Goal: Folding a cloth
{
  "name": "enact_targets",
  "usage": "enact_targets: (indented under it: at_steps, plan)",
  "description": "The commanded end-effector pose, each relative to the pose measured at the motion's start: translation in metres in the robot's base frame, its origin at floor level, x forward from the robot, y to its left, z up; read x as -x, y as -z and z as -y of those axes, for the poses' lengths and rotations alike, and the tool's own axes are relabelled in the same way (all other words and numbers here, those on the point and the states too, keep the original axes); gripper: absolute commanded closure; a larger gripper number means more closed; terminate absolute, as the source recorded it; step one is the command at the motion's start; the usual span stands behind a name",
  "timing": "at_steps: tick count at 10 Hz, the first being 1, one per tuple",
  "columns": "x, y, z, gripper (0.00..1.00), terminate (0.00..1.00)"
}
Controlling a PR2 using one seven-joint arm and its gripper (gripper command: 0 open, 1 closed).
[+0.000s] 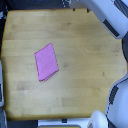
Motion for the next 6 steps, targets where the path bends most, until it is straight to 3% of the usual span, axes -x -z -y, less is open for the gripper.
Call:
enact_targets:
  at_steps: [1, 6]
  plan:
    - [0.001, -0.003, 0.093, 0.00, 0.00]
    - [0.011, -0.010, 0.155, 0.00, 0.00]
